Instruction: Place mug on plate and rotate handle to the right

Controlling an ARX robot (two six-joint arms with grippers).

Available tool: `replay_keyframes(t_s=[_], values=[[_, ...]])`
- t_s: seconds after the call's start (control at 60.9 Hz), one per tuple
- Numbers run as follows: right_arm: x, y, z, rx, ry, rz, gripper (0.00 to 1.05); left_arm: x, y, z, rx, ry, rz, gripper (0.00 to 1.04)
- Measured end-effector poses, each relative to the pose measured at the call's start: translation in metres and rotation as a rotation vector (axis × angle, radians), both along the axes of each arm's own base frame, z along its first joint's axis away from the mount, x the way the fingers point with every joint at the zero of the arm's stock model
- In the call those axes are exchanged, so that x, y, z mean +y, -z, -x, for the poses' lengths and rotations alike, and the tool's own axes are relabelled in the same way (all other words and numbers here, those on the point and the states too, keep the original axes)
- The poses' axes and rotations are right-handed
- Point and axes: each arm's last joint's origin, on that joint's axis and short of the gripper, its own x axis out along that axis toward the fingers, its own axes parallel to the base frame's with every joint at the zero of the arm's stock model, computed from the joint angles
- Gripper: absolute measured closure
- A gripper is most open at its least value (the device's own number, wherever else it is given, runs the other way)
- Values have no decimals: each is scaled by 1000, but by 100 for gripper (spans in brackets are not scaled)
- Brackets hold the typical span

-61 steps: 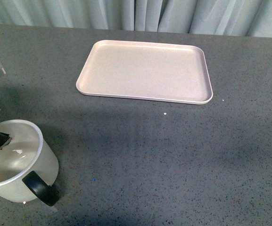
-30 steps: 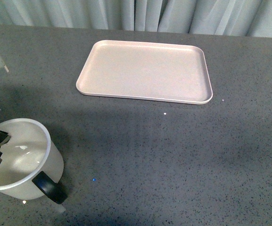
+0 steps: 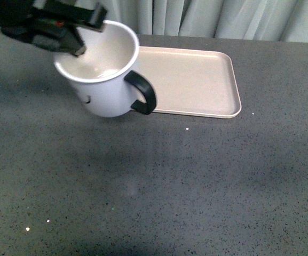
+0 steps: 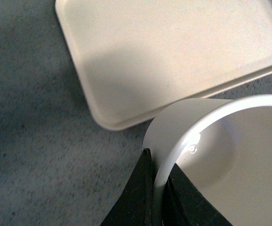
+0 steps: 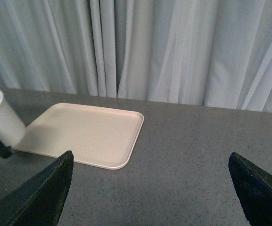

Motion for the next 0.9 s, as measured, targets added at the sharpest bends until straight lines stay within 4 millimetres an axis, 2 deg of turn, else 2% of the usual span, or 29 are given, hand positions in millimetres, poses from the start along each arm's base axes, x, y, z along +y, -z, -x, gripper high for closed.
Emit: replay_keyframes(t_s=[0.246,0.394,0.559,0.904], values=[[0,0,0,0,0,0,9,-62,11,-49,39,55,15,103],[0,0,0,0,0,0,9,-85,21,-70,65,67,8,103],[0,0,0,0,0,0,9,-97,30,-87,86,63,1,103],[0,0,0,0,0,0,9,-110,48,-114,123,43,-15,103]])
